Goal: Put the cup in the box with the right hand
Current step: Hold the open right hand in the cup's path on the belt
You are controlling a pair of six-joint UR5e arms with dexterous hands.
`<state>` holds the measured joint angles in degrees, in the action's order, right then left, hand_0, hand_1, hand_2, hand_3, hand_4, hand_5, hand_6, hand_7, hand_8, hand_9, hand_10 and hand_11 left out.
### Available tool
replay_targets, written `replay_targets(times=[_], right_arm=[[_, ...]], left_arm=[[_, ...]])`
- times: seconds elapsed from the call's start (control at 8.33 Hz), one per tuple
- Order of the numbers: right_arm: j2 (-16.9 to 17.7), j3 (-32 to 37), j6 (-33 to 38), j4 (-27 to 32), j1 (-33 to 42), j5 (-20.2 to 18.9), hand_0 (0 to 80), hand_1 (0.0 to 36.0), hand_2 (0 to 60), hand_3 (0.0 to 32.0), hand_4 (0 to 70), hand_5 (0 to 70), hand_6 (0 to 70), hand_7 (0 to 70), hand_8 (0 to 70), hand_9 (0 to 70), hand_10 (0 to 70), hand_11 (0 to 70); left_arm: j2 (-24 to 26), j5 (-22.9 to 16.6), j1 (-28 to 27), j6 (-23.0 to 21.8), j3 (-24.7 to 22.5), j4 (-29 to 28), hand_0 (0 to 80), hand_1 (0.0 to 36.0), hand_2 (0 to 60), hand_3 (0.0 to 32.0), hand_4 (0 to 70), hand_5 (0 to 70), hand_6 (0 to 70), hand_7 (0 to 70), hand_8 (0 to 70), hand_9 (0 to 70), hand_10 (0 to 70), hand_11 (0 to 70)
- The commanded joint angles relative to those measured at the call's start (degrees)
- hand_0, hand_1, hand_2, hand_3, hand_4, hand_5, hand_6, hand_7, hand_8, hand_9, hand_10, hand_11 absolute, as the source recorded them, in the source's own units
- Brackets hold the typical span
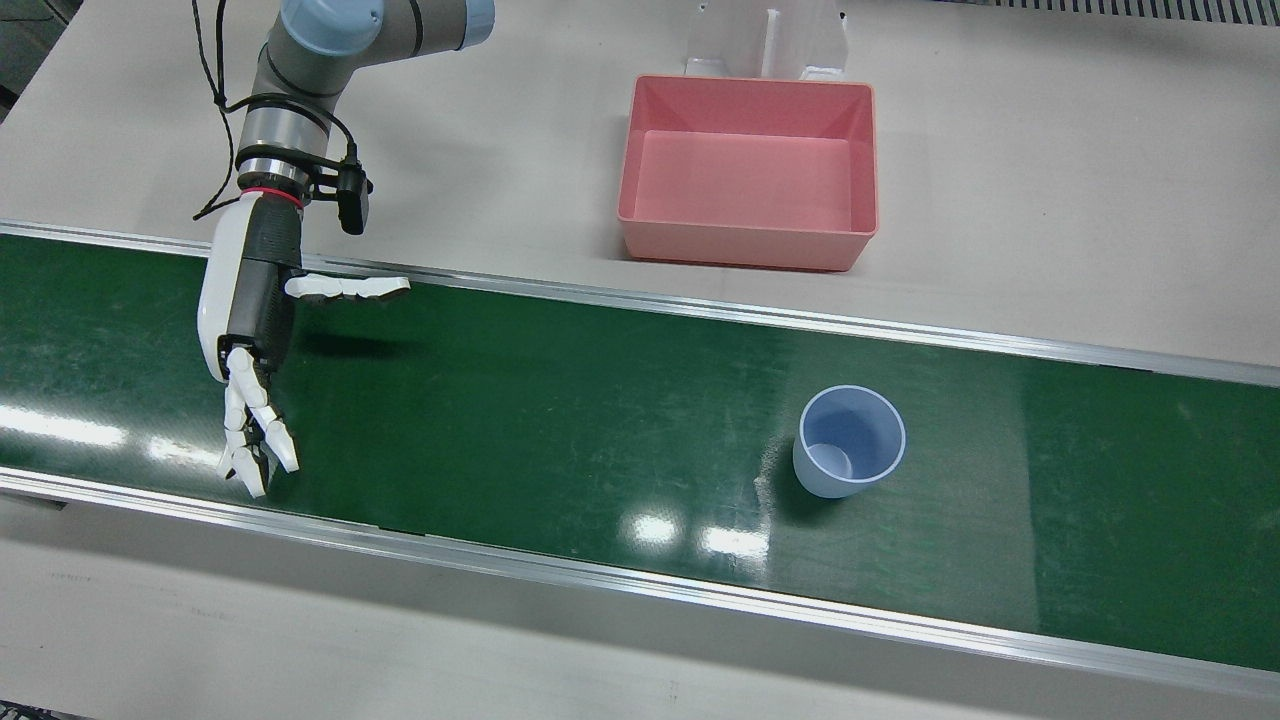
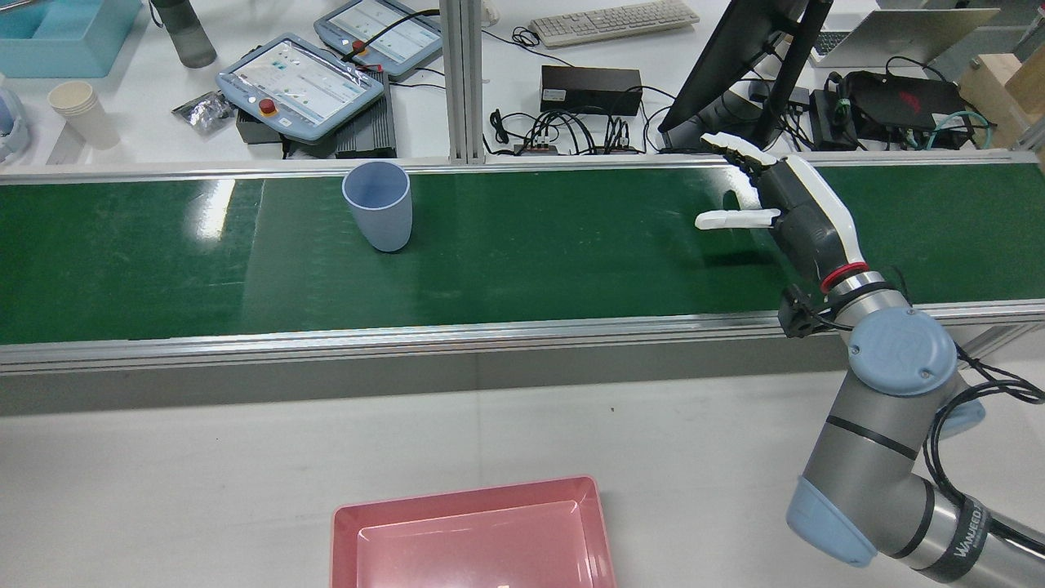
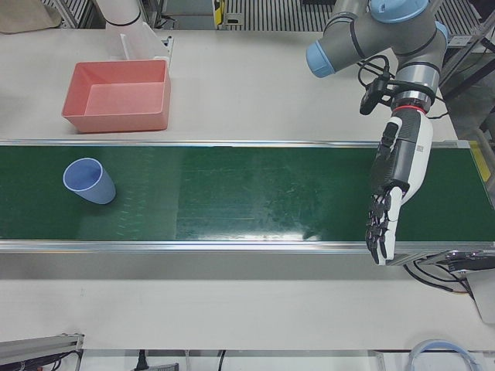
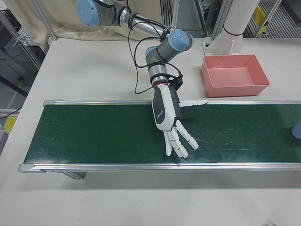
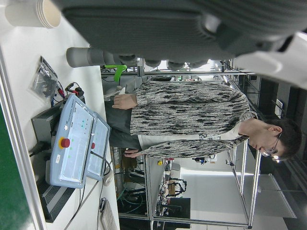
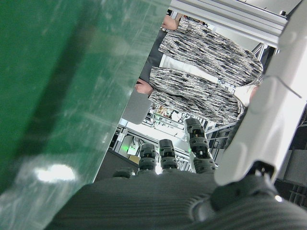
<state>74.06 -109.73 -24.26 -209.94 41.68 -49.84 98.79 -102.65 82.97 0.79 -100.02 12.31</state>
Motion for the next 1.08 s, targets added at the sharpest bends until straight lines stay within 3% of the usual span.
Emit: replay_targets(times=[0.0,0.96], right_arm=[[0.21,2.76,0.87,5.84,0.07,0.19,46.4,12.4,0.1,0.0,0.0,4.7,5.3,17.8,6.7,12.5,0.0,1.3],[-0.06,3.20,0.17,5.85,-0.98,-0.08,45.9,12.4,4.7,0.0,0.0,4.3,5.9,21.5,7.1,12.9,0.0,0.0]], left_arm=[[0.00,0.00,-0.09,0.00,0.00,0.00,0.0,0.0,0.0,0.0,0.0,0.0,0.0,0.0,0.0,0.0,0.0,0.0],[0.00,0.00,0.00,0.00,0.00,0.09,0.0,0.0,0.0,0.0,0.0,0.0,0.0,0.0,0.0,0.0,0.0,0.0]])
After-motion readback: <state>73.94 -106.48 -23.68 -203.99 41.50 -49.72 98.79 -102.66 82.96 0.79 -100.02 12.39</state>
